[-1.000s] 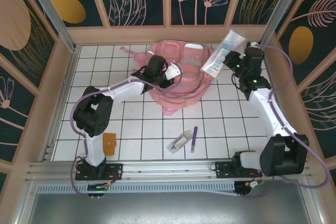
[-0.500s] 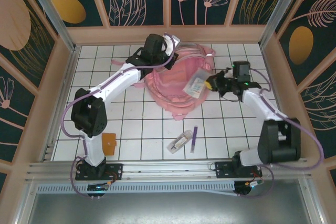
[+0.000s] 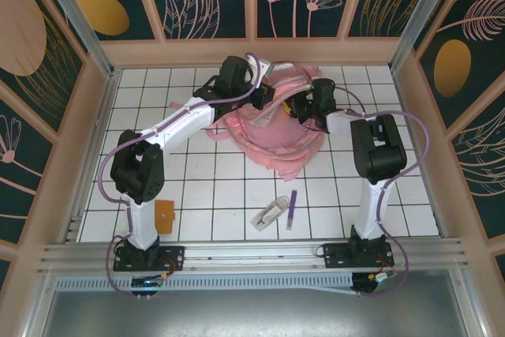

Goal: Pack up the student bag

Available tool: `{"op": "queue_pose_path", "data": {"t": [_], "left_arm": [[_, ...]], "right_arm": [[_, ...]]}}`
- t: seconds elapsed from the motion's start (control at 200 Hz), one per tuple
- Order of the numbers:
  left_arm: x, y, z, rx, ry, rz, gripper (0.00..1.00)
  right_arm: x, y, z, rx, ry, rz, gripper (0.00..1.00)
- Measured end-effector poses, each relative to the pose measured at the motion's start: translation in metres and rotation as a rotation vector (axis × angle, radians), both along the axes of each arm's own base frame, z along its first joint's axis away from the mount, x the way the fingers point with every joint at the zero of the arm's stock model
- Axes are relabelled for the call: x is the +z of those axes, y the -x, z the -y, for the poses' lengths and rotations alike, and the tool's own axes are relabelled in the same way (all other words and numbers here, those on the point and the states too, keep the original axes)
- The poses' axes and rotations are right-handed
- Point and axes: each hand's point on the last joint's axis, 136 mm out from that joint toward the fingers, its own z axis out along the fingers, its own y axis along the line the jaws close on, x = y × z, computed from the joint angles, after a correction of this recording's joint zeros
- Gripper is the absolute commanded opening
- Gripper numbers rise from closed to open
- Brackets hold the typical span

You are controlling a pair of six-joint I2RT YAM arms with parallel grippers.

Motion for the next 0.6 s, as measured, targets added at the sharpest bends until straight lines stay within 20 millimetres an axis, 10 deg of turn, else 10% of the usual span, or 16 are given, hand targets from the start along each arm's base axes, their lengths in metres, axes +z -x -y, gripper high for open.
{"op": "queue_pose_path", "data": {"t": [0.255,0.596], "left_arm": [[0.001,-0.003,-0.016,0.058,0.108,-0.051,0.19],[0.054,-0.007,-0.100,0.216,0.177,0.016,0.30]], "right_arm": [[0.001,-0.005,0.017,-0.087,0.114,0.044,0.47],[0.028,0.098,0.089,-0.204,0.379,-0.064,0.55]]}}
